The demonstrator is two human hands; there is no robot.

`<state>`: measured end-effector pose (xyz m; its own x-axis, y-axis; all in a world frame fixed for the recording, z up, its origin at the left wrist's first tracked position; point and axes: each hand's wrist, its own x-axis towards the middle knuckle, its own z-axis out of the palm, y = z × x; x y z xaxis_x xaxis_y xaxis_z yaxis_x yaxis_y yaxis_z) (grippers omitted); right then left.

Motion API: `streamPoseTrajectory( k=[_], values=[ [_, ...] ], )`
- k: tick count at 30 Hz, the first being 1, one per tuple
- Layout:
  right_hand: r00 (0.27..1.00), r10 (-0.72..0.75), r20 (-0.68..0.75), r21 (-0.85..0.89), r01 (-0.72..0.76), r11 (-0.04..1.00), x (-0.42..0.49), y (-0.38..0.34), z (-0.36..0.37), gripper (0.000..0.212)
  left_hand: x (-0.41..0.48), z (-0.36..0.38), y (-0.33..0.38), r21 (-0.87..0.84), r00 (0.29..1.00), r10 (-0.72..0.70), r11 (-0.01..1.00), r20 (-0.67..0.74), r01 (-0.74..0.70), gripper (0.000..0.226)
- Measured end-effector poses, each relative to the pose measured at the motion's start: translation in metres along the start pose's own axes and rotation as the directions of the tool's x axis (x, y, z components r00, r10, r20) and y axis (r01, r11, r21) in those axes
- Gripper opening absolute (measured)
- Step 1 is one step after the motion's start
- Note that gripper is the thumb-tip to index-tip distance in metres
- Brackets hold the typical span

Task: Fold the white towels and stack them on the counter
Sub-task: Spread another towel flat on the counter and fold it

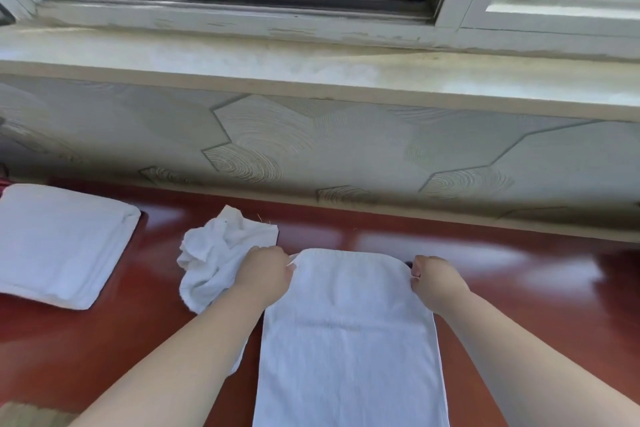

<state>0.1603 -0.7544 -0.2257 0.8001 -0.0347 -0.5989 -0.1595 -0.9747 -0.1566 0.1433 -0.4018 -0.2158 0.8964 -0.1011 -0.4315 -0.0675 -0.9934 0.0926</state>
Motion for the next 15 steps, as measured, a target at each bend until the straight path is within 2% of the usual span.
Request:
streamPoseTrajectory(
  k=[3,9,15],
  values=[
    [0.999,0.046,-0.011,0.032,-0.046,0.998,-0.011,-0.006,0.004,0.028,-0.009,-0.007,-0.004,-0.123,1.000,-0.017,0.992,-0.024,0.014,0.039],
    [0.996,0.073,0.042,0.002,-0.073,0.997,-0.031,-0.014,-0.004,0.006,-0.022,-0.021,-0.007,-0.204,0.999,0.039,0.978,-0.018,-0.042,0.037],
    [0.992,0.082,-0.098,-0.205,-0.101,0.974,-0.075,-0.004,-0.056,0.031,-0.037,-0.055,-0.008,-0.152,0.996,0.084,0.985,-0.026,-0.087,0.034]
  ],
)
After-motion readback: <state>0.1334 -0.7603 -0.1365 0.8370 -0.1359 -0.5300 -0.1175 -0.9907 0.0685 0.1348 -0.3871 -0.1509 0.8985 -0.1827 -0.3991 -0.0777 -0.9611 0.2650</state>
